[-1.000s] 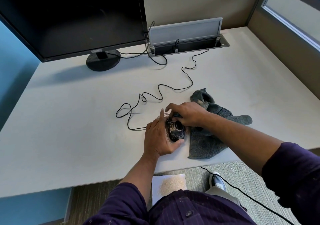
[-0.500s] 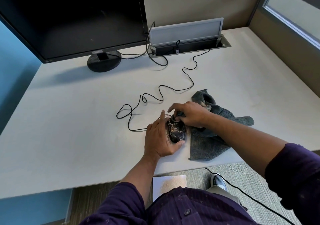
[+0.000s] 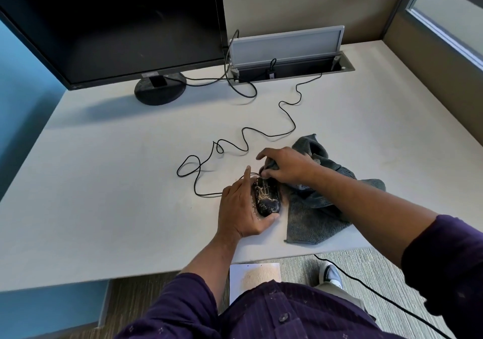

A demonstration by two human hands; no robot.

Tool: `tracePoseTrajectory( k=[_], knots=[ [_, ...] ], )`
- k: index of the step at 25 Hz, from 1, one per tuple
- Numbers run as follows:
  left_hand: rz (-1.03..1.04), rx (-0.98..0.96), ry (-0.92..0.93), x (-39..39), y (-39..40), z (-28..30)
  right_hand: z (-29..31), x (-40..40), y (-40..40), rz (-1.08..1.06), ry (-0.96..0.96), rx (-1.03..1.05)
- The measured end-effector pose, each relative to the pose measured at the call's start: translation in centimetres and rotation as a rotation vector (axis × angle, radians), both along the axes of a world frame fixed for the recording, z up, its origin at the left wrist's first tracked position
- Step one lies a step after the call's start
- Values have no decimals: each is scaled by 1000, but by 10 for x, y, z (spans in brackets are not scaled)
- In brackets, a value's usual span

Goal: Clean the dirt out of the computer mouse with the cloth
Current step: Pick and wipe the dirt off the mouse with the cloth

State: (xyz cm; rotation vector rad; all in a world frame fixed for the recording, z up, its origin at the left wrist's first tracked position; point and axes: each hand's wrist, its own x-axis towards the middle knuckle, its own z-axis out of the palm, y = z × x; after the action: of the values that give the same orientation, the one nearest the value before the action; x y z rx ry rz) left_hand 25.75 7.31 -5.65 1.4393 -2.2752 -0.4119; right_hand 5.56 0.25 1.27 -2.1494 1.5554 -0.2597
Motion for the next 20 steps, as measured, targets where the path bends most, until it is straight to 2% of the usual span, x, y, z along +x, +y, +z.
tracePoseTrajectory(
  k=[7, 10, 12, 16, 20],
  knots=[
    [-7, 1, 0, 1, 0, -1, 0, 5, 8, 130, 113, 30],
    [-1, 5, -2, 1, 0, -2, 7, 16, 14, 302, 229, -8],
    [3, 10, -4, 0, 0, -2, 12, 19, 15, 295, 300, -42],
    [7, 9, -5, 0, 1, -2, 15, 20, 22, 410, 318, -91],
    [-4, -1, -8, 0, 1, -1, 12, 14, 30, 367, 295, -117]
  ],
)
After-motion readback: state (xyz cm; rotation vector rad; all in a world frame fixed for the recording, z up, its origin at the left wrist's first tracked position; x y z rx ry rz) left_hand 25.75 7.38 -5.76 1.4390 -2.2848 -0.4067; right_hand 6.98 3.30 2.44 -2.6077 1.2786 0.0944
